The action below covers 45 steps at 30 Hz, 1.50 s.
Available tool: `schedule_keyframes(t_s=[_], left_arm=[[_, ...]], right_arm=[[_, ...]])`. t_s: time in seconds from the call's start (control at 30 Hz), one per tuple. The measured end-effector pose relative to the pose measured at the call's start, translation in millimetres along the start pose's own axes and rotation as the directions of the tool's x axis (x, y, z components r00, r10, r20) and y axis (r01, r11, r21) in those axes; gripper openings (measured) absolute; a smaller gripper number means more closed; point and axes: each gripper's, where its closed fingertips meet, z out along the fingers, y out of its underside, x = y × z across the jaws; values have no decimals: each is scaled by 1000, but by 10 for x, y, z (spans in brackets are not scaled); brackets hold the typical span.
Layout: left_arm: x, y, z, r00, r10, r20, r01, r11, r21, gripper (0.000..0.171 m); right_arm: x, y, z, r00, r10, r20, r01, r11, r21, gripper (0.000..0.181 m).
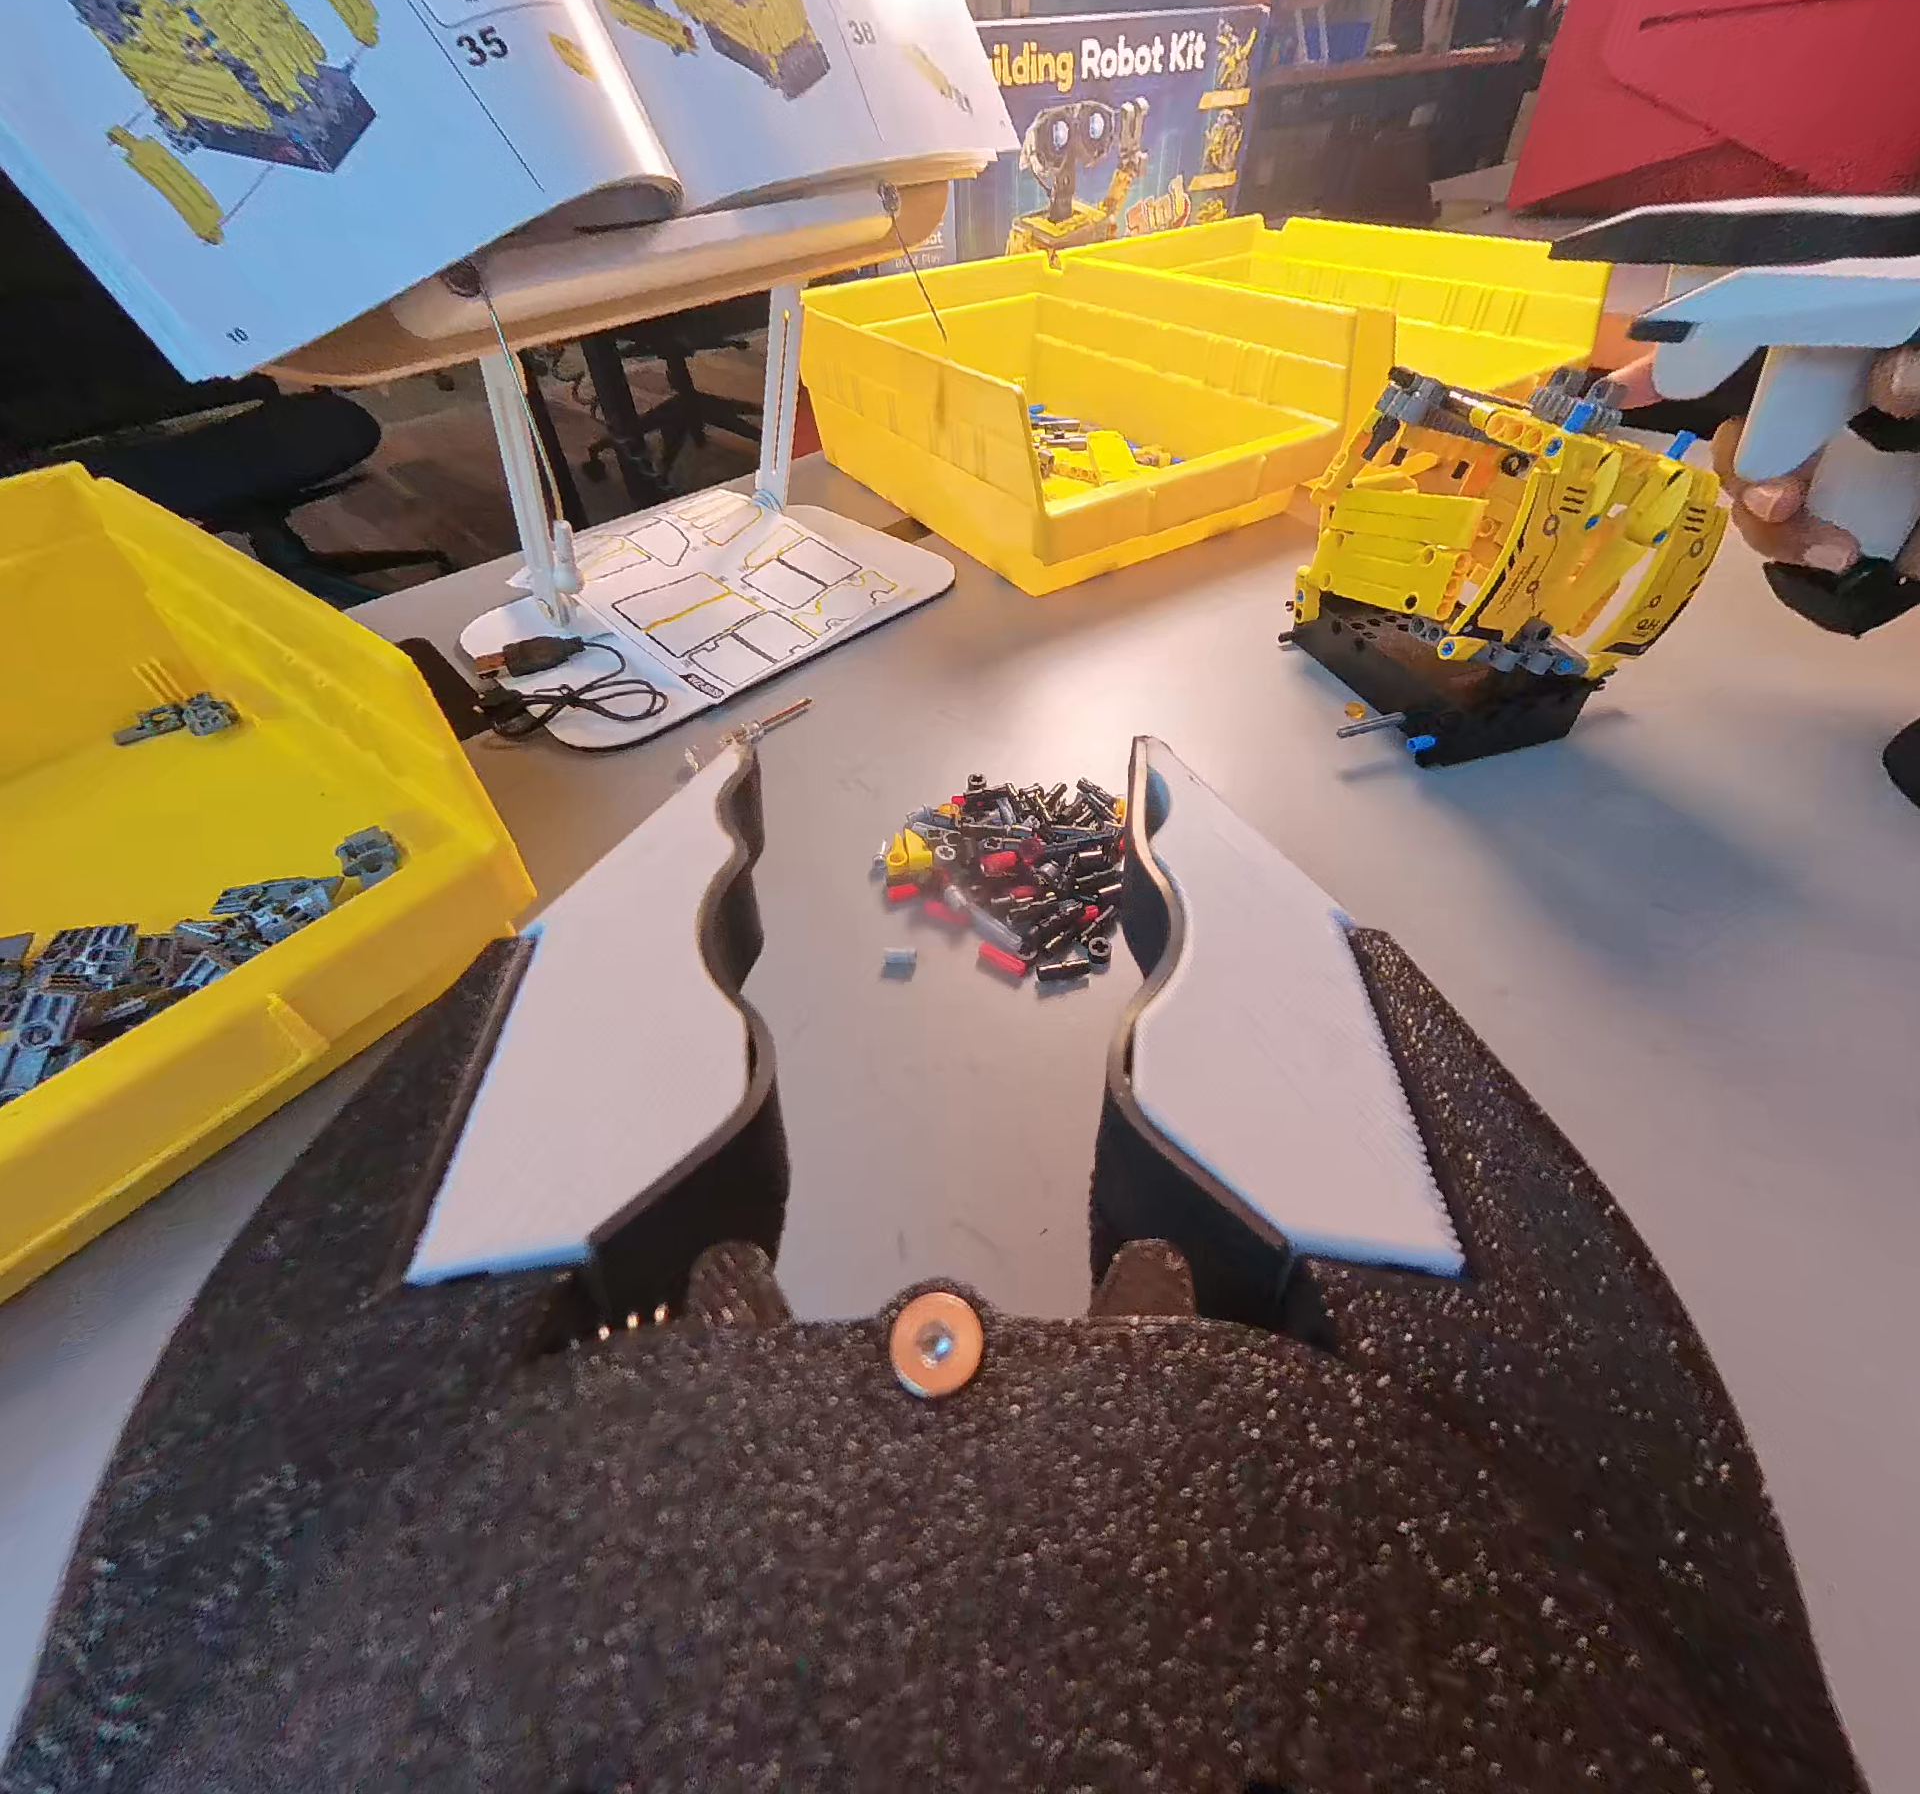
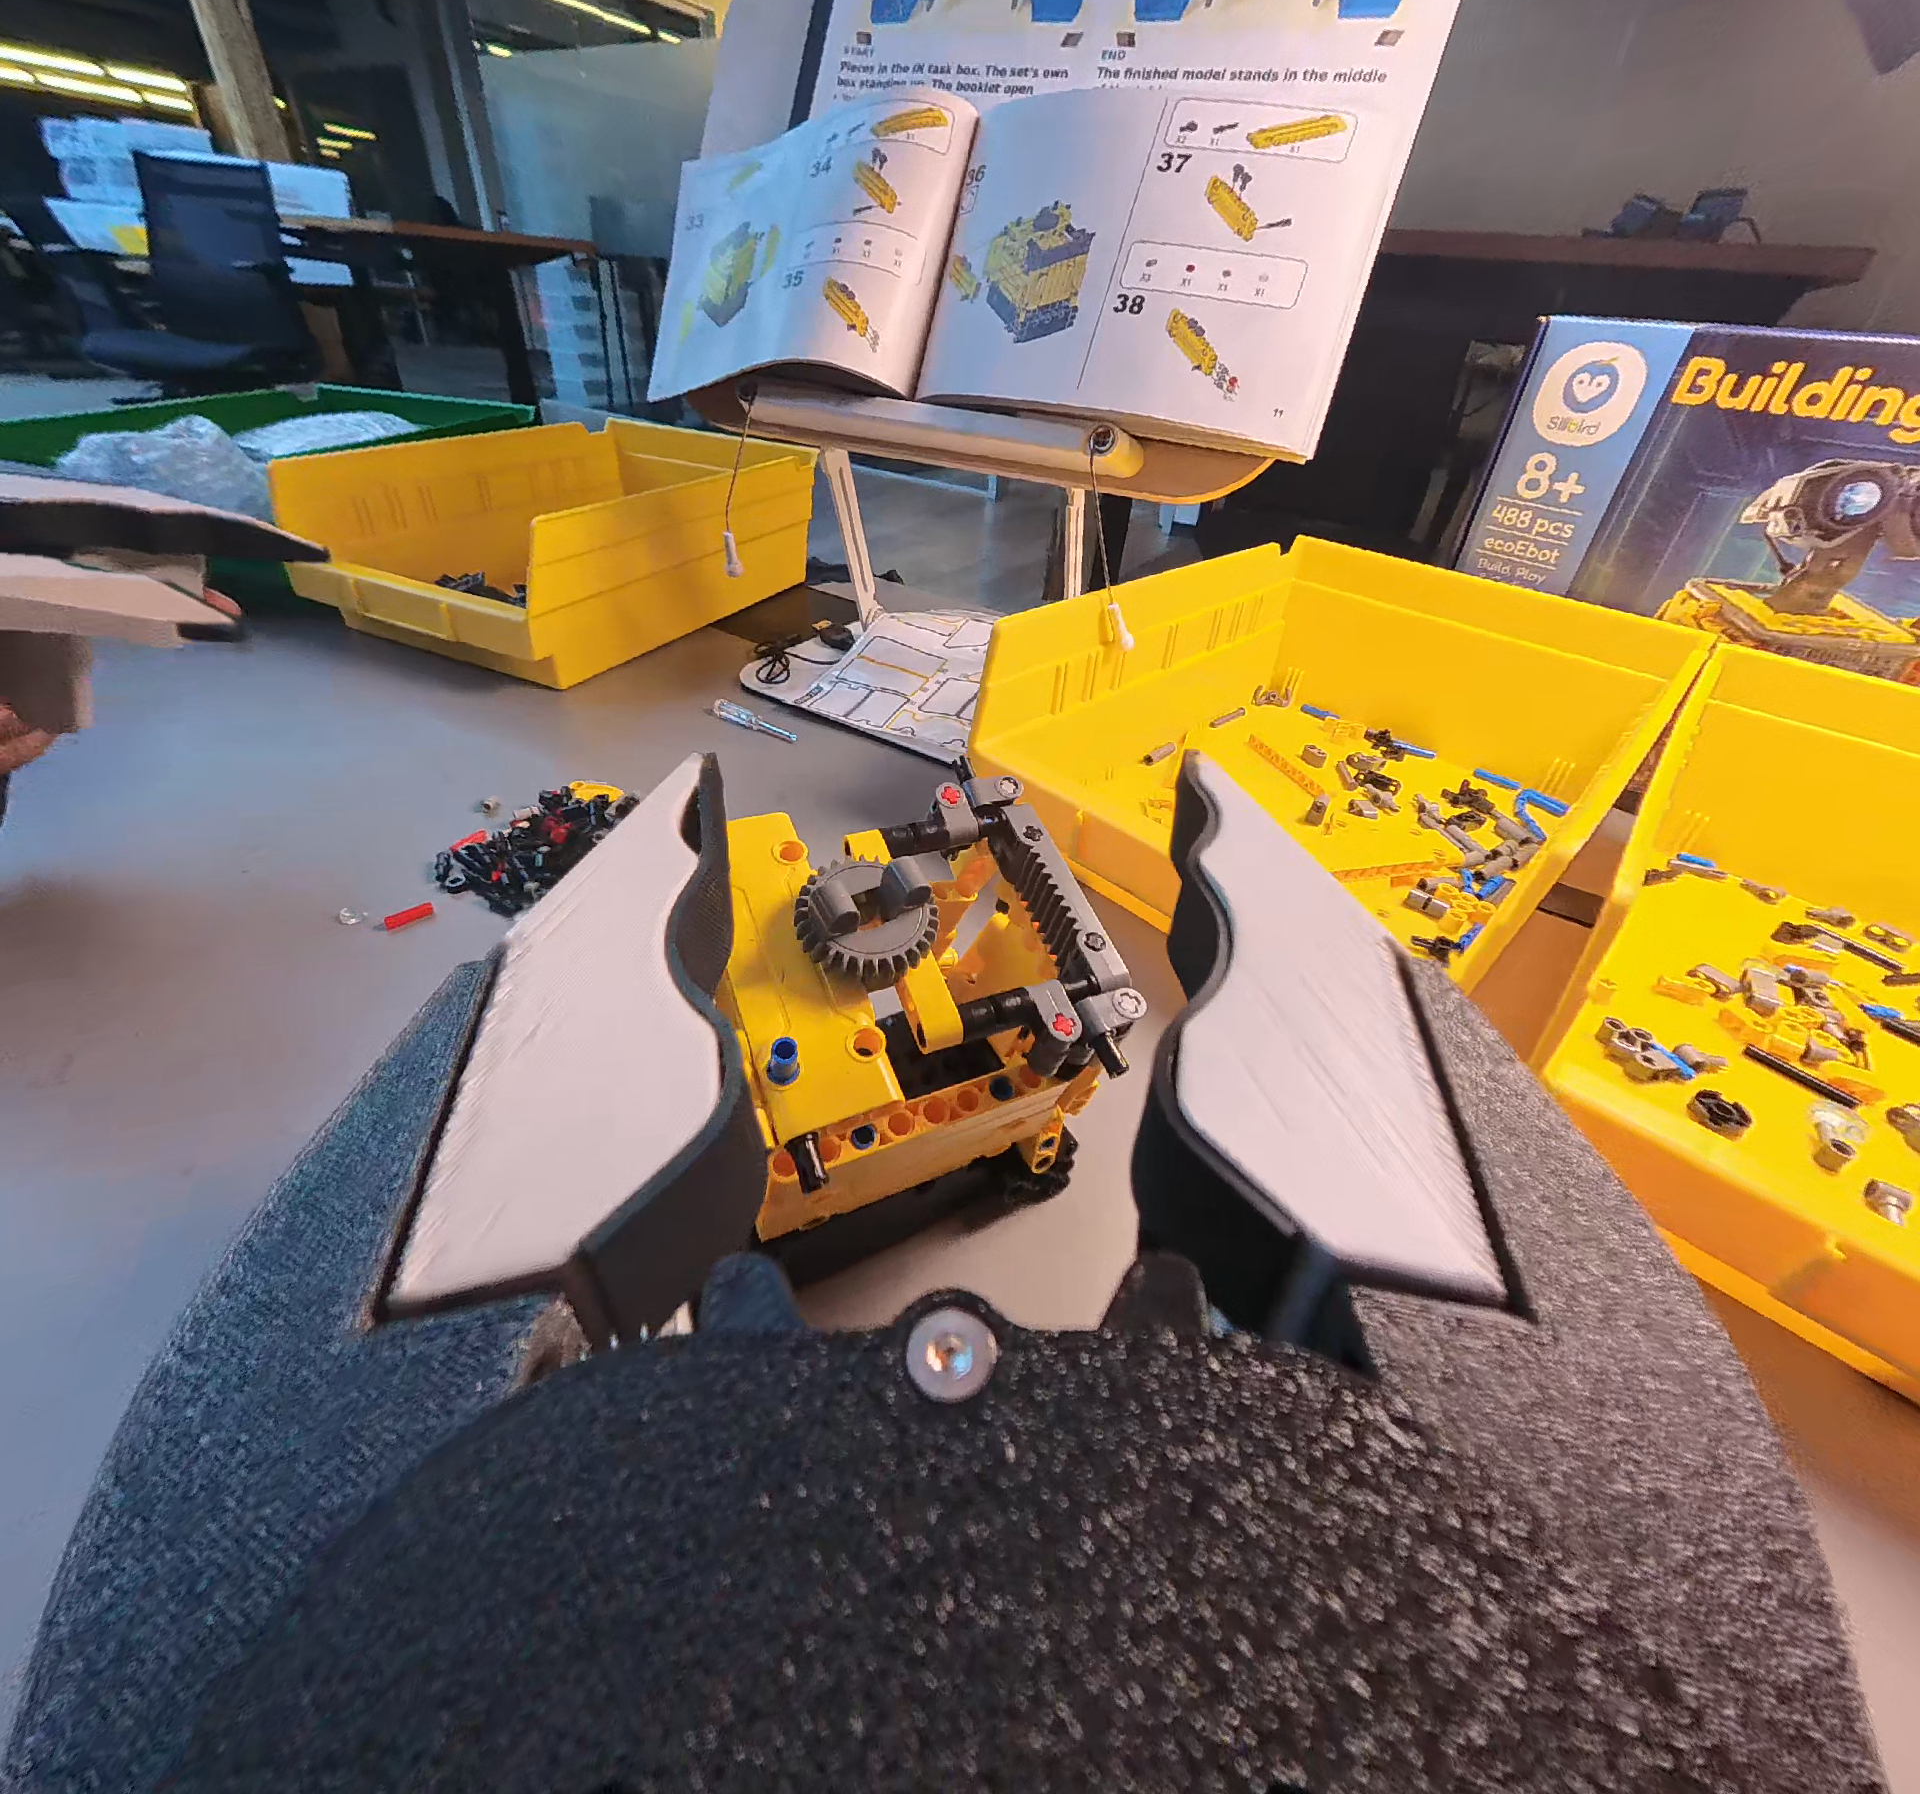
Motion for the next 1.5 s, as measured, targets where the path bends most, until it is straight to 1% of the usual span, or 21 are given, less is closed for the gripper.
schedule_keyframes(t_s=[0.17, 0.3, 0.43, 0.6, 0.87, 1.1, 1.5], left_arm=[[-83, -94, -75, 999, 13, 37, -15, 999, 42, 57], [-130, -120, -102, 999, 0, 48, -3, 998, 56, 57], [-155, -132, -108, 997, 22, 73, -27, 998, 62, 55], [-196, -105, -97, 994, 33, 105, -38, 998, 49, 59], [-228, -99, -109, 994, 4, 105, -9, 998, 54, 57], [-278, -97, -112, 991, -8, 130, 0, 998, 63, 61], [-295, -84, -103, 991, -27, 128, 19, 998, 65, 61]], right_arm=[[27, -32, -6, 1000, 23, -18, -22, 999, 28, 81], [13, -55, -7, 1000, 11, -29, -10, 999, 40, 78], [22, -68, -16, 999, 4, -42, -2, 999, 48, 72], [17, -76, -27, 999, 18, -36, -16, 999, 51, 67], [-31, -63, -13, 1000, 10, -21, -9, 999, 49, 61], [-91, -29, 10, 1000, 17, 5, -17, 999, 35, 61], [-140, 54, 55, 1000, 16, 22, -16, 1000, 5, 60]])
